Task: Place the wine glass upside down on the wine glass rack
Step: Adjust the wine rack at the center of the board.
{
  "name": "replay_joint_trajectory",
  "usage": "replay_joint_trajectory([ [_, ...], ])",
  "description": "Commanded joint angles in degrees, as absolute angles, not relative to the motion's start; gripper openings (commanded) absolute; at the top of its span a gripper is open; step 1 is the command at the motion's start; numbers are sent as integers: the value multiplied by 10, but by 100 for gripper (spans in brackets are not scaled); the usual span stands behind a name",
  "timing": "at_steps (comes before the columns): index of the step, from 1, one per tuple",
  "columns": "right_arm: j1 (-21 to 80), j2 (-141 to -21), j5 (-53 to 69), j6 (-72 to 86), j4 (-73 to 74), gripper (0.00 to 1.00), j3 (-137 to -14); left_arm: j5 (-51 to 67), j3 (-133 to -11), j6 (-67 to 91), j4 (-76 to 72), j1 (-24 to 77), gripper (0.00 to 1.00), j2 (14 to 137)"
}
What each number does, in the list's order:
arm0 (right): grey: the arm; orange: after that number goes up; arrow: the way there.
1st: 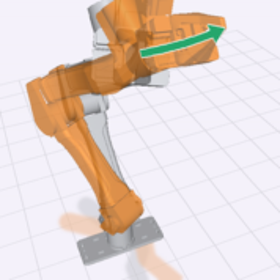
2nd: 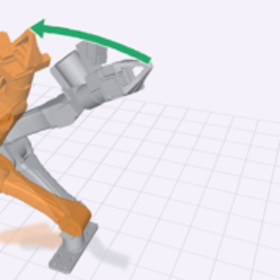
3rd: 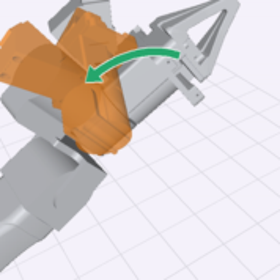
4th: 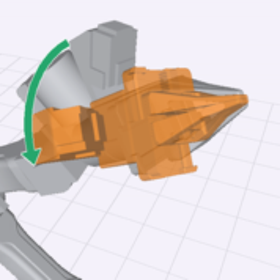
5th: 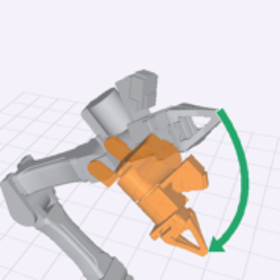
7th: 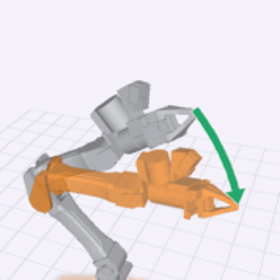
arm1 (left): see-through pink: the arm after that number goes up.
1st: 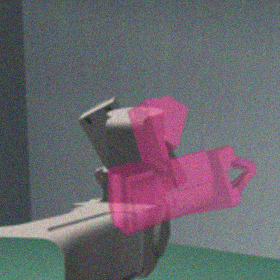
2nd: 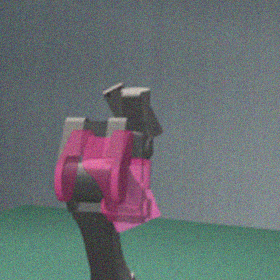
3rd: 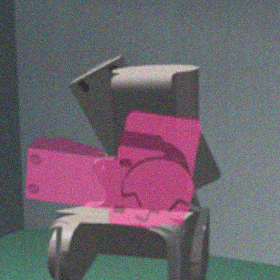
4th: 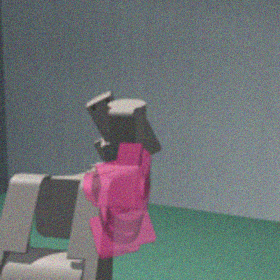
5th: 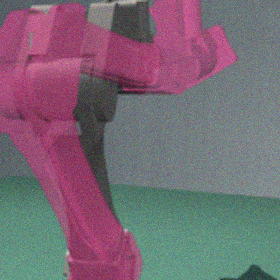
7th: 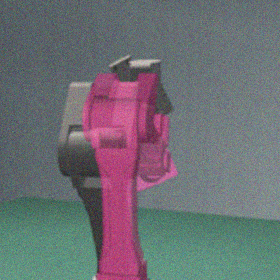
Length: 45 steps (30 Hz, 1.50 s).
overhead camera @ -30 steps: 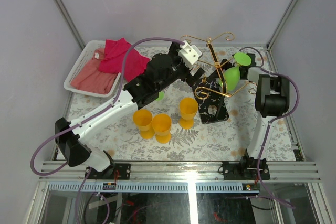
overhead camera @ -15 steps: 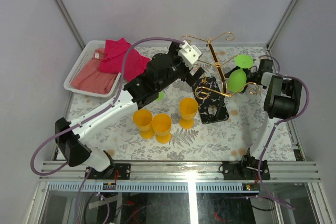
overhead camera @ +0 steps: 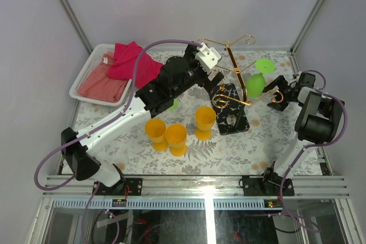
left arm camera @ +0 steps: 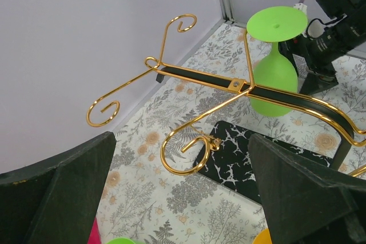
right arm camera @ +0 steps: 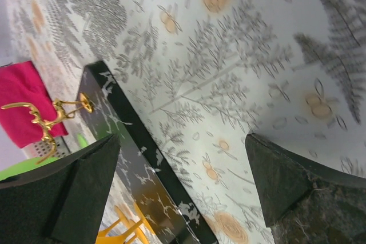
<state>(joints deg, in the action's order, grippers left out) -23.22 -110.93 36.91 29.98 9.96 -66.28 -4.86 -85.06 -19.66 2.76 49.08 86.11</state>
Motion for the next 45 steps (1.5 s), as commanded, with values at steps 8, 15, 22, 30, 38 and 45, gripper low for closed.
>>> replay_joint_trajectory([
  [8, -233, -1018, 231, 249, 203, 100, -517, -35, -875, -219, 16, 486, 100, 863],
  [15, -226, -975, 250, 228, 224, 97, -485, -35, -867, -210, 9, 486, 100, 861],
  [22, -162, -956, 262, 229, 241, 96, -475, -39, -850, -197, -1, 485, 100, 854],
  [30, -89, -958, 262, 246, 247, 100, -499, -52, -833, -196, -3, 485, 100, 839],
  [38, -80, -957, 263, 242, 252, 100, -495, -56, -824, -191, -4, 485, 100, 834],
  [45, -80, -958, 275, 240, 243, 100, -468, -59, -822, -184, 0, 485, 100, 830],
])
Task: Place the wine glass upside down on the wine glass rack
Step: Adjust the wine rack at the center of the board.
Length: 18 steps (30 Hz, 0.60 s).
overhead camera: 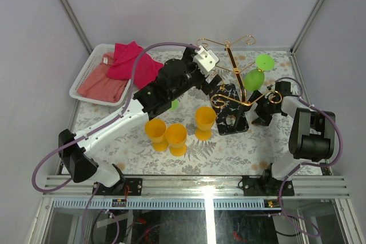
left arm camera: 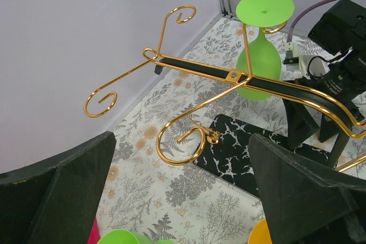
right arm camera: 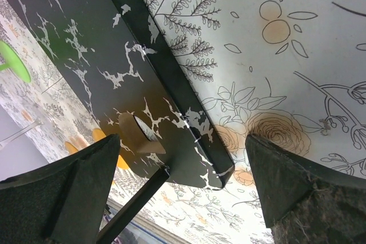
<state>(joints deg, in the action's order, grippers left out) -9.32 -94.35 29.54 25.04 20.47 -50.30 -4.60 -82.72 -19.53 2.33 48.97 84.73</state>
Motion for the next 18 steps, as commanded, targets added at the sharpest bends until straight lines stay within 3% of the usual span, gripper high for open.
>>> replay_joint_trajectory([
  [1, -80, -958, 277, 241, 241, 99, -463, -59, -823, -183, 2, 485, 100, 831],
  [18, -55, -880, 281, 320, 159, 100, -341, -47, -869, -187, 30, 485, 100, 875],
])
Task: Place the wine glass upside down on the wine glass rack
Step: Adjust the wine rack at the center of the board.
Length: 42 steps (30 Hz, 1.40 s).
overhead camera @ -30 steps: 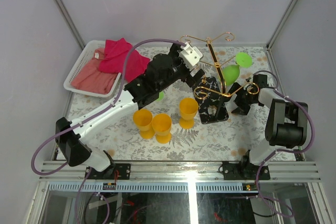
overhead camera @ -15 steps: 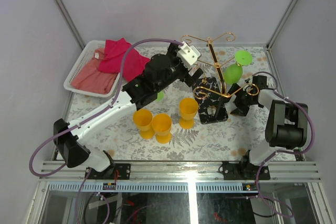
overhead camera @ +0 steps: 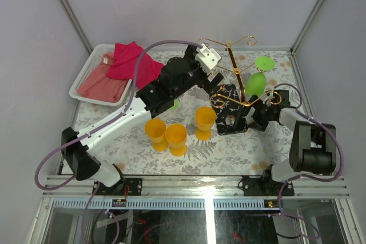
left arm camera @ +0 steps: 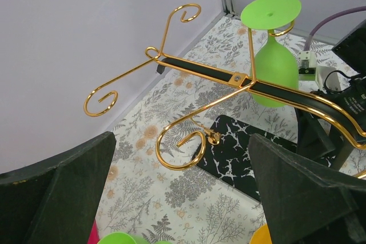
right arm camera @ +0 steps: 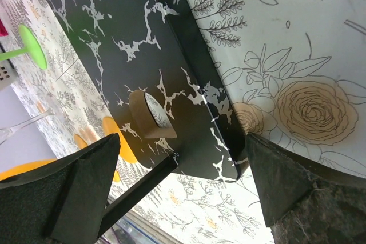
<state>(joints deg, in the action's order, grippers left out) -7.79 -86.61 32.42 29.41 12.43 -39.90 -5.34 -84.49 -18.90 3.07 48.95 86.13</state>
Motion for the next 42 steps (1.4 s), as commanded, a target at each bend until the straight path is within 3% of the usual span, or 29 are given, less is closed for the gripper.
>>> replay_joint_trajectory([
  [1, -50, -877, 280, 332, 149, 100, -337, -46, -871, -188, 31, 485, 100, 878],
  [18, 38, -892, 261, 407, 78, 99, -355, -58, -865, -199, 34, 485, 100, 853],
  [31, 41, -865, 209, 377, 143, 100, -381, -87, -850, -210, 15, 485, 100, 830],
  [42, -71, -807, 188, 319, 223, 99, -380, -96, -834, -216, 2, 482, 100, 811],
])
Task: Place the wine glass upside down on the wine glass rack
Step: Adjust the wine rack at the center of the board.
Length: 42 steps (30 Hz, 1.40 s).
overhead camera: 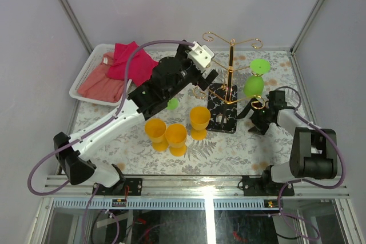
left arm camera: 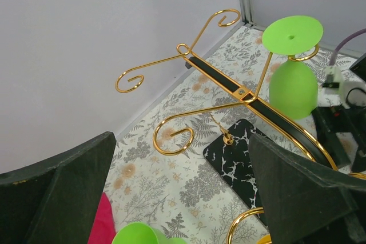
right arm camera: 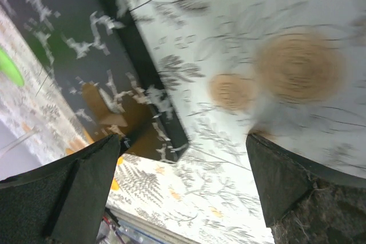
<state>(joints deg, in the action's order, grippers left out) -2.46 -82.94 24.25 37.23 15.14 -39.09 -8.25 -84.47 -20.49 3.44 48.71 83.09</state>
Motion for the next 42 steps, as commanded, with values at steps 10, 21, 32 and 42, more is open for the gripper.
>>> replay_joint_trajectory([
  [10, -186, -793, 158, 232, 290, 99, -412, -96, -826, -211, -6, 469, 100, 805],
  [21, -254, -865, 106, 204, 280, 99, -575, -160, -914, -88, 86, 354, 100, 849],
  [32, -254, -845, 26, 208, 251, 100, -706, -119, -975, -60, 215, 245, 100, 922],
  [42, -253, -804, 37, 194, 138, 100, -741, -68, -886, -45, 250, 241, 100, 903],
])
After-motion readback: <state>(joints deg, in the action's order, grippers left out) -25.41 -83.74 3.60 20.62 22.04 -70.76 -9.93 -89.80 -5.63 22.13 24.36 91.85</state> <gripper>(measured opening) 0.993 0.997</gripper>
